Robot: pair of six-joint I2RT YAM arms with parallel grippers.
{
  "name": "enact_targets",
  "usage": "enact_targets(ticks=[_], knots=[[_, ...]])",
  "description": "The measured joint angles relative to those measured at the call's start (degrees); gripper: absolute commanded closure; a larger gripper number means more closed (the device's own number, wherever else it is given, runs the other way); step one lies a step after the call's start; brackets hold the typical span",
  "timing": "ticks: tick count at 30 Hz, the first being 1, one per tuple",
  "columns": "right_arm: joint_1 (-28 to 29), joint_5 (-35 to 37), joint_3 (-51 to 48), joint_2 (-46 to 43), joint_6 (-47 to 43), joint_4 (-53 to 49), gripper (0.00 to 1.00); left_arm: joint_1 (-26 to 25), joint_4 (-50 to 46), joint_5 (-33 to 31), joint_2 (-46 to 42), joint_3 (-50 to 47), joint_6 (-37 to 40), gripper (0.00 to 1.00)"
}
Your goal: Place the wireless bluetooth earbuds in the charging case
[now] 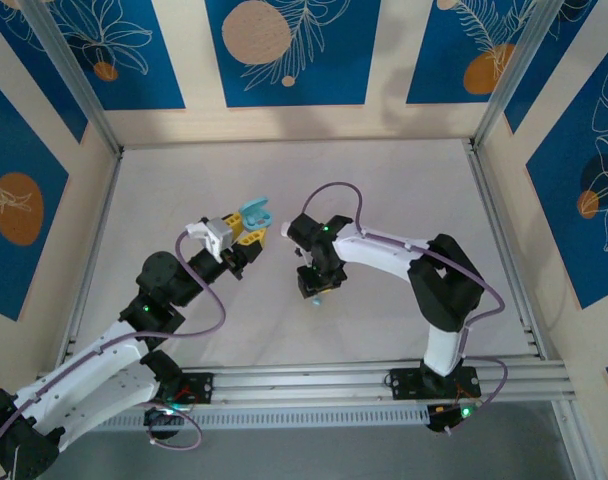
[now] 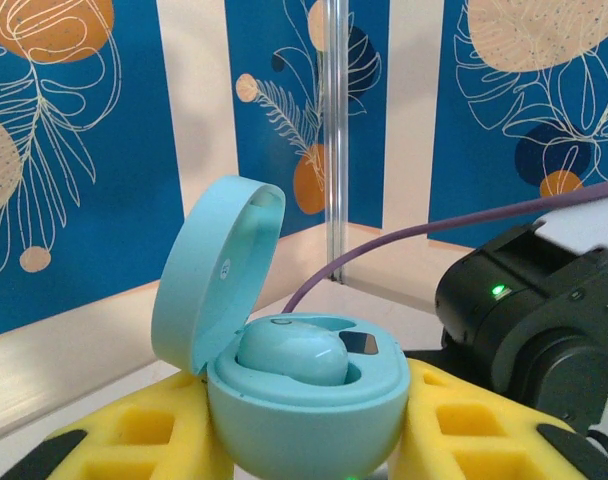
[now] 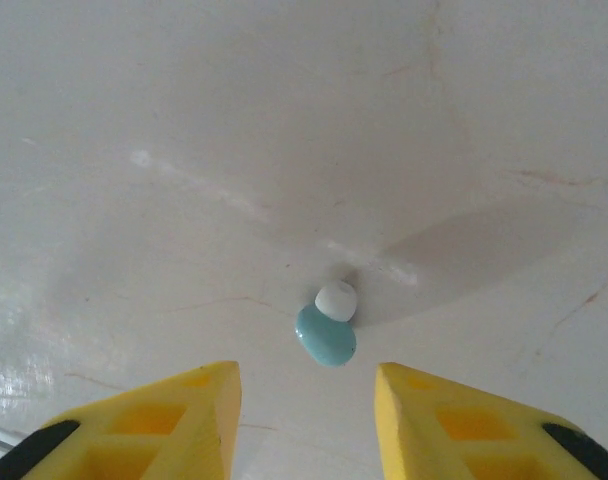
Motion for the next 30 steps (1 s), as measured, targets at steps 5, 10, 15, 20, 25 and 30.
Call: enact_targets(ticks=[5,10,15,20,25,30], knots=[[-1.20,-1.49,0.00,1.81,1.81,0.83,0.60,0.00,-0.33,-0.17,-0.96,0.00,0.00,0.63],[-1.22,-3.23,0.00,2.49,1.99,1.53,0.61,0.00,-0.37,-0.20,-0.90,0.00,0.00,0.63],[-0.92,-3.56,0.02,4.44,1.99,1.36,0.62,0.00,-0.37,-0.20,-0.87,0.00,0.00,0.63],[-0.07,-3.58,0.52,5.46,1.55,0.87,0.63,0.00,-0.37,-0.22,-0.87,0.00,0.00,0.63],[1.38,-4.11,1.90,5.55,-0.55,0.85,0.64,0.00,-0.37,-0.37,-0.87,0.00,0.00,0.62],[3.34,-4.79,4.20,6.01,-3.39,0.96,0.65,0.00,-0.37,-0.39,-0.87,0.00,0.00,0.62]])
